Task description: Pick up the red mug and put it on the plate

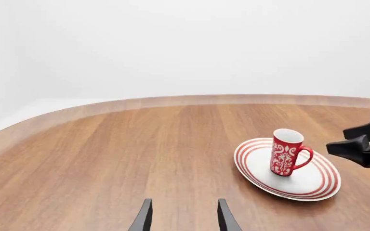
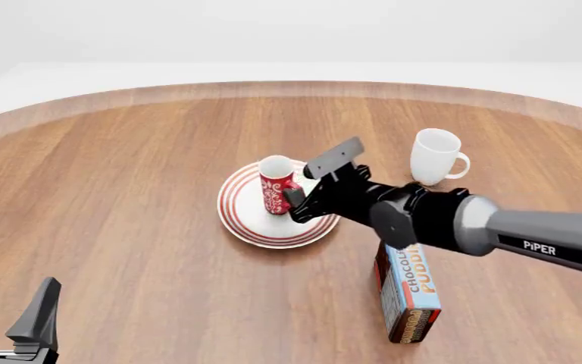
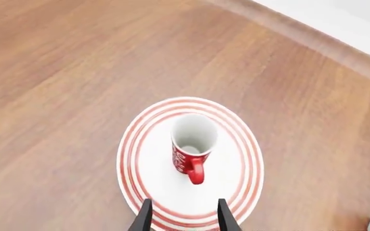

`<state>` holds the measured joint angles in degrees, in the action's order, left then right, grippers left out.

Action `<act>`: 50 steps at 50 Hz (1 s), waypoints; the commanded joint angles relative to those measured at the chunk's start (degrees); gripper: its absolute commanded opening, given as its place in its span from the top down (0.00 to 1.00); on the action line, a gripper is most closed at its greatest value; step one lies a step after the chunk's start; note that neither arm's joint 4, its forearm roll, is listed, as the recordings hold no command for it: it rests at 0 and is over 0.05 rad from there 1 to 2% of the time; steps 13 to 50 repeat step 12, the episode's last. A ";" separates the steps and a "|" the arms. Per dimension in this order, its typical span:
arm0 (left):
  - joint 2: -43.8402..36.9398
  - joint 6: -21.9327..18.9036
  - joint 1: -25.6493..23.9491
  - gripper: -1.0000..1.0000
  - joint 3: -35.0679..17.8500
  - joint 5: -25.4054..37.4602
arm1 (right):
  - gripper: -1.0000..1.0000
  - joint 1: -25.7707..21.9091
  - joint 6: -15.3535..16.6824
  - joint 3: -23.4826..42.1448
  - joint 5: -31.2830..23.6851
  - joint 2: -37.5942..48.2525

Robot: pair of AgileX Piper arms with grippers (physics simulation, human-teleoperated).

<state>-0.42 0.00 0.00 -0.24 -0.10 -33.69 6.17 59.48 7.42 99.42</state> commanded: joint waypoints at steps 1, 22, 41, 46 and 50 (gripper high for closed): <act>0.00 0.00 0.00 0.00 0.00 0.00 | 0.00 -0.97 -0.01 -2.58 -0.45 -4.77; 0.00 0.00 0.00 0.00 0.00 0.00 | 0.00 -0.57 0.71 -4.90 -1.92 -10.20; 0.00 0.00 0.00 0.00 0.00 0.00 | 0.00 -0.57 0.71 -4.90 -1.92 -10.20; 0.00 0.00 0.00 0.00 0.00 0.00 | 0.00 -0.57 0.71 -4.90 -1.92 -10.20; 0.00 0.00 0.00 0.00 0.00 0.00 | 0.00 -0.57 0.71 -4.90 -1.92 -10.20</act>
